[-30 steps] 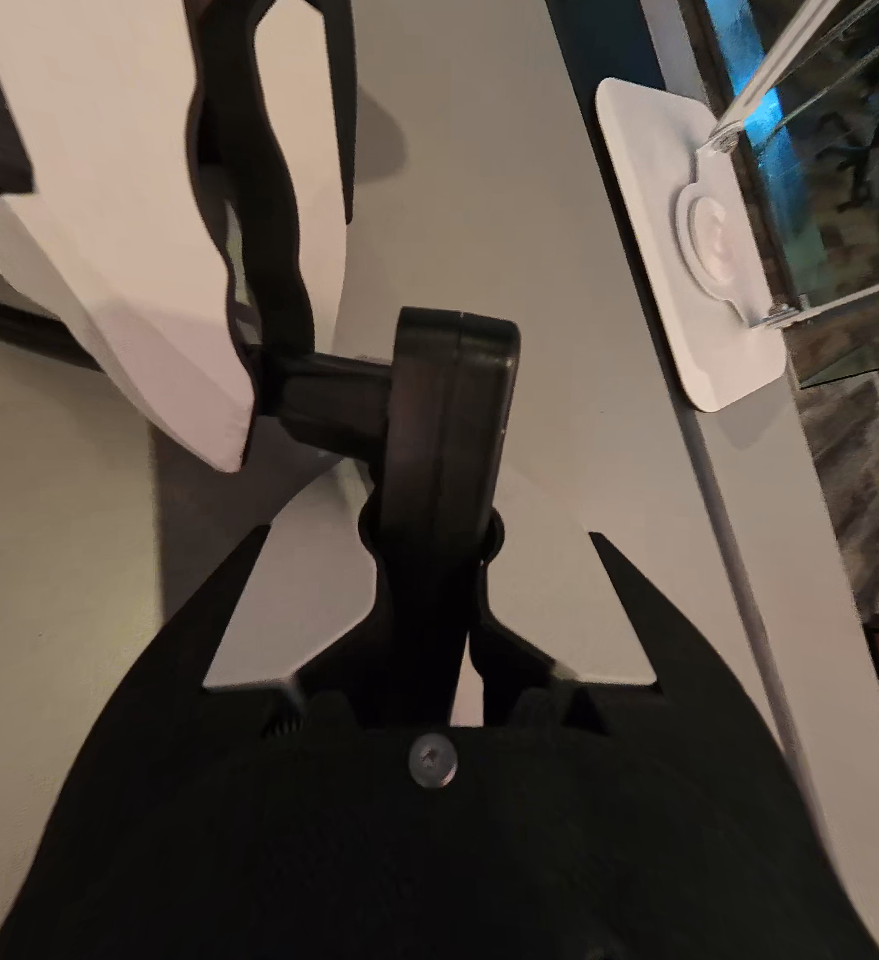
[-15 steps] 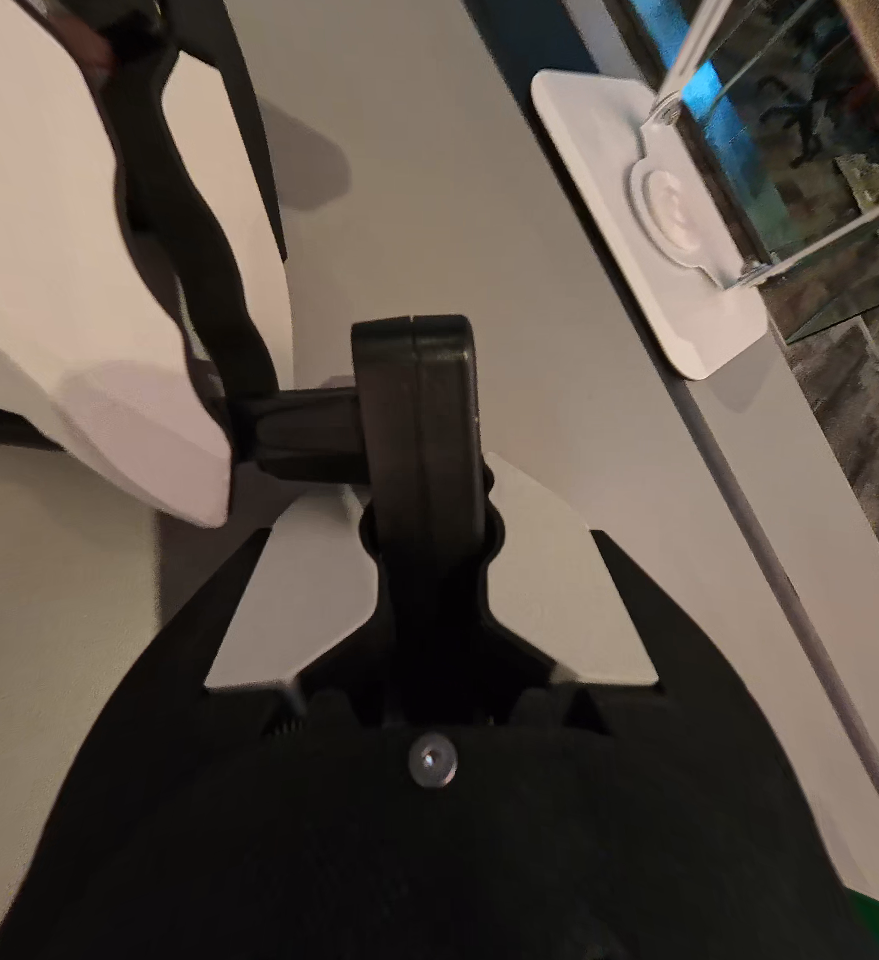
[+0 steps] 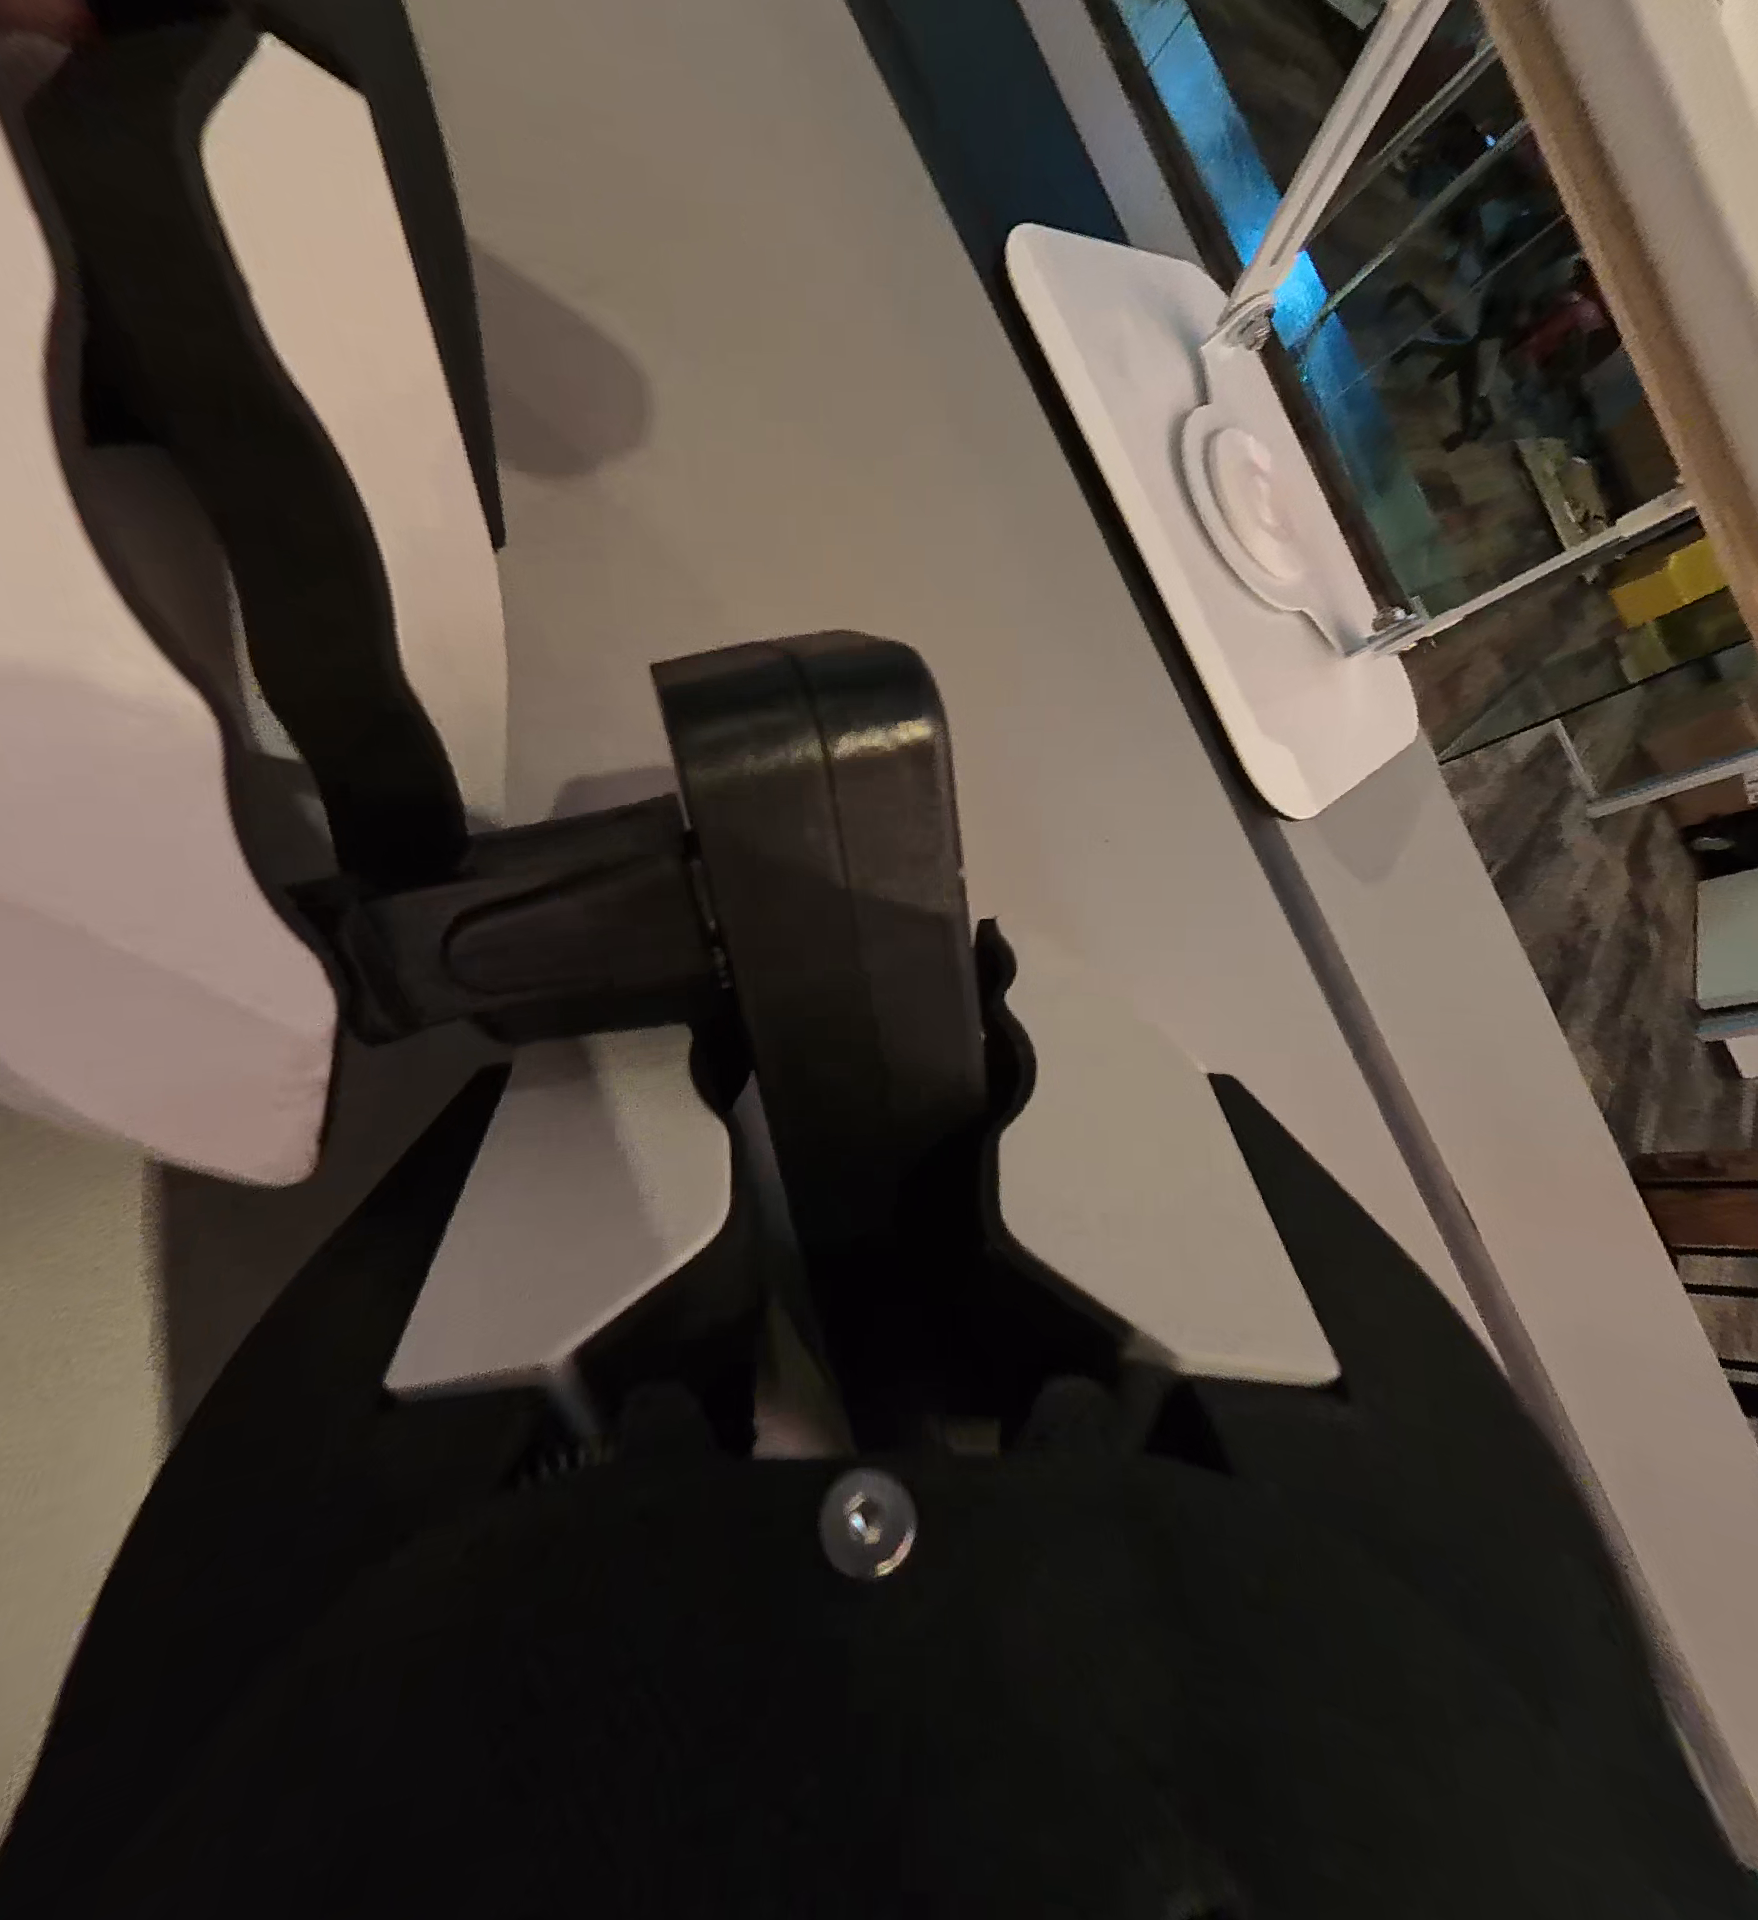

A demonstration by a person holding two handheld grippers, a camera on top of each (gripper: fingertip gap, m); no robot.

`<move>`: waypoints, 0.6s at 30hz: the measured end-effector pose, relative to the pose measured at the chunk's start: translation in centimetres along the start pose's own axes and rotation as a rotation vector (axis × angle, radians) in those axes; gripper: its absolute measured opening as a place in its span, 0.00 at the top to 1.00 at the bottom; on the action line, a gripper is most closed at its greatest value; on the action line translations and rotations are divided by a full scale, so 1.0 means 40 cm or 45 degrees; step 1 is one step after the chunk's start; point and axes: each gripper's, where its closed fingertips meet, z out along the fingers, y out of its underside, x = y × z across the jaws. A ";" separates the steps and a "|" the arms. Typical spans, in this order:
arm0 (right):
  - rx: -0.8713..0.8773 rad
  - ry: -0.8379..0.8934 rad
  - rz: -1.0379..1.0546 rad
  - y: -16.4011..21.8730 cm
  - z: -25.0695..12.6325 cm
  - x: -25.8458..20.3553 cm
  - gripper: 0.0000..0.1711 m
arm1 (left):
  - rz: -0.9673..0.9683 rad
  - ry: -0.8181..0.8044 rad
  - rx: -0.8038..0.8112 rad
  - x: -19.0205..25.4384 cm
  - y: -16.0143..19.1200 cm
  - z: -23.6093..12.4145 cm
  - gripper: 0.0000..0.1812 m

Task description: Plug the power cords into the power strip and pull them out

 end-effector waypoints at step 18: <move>-0.297 -0.303 0.200 0.027 0.037 -0.017 0.73 | -0.498 0.397 0.071 0.046 -0.002 0.051 0.98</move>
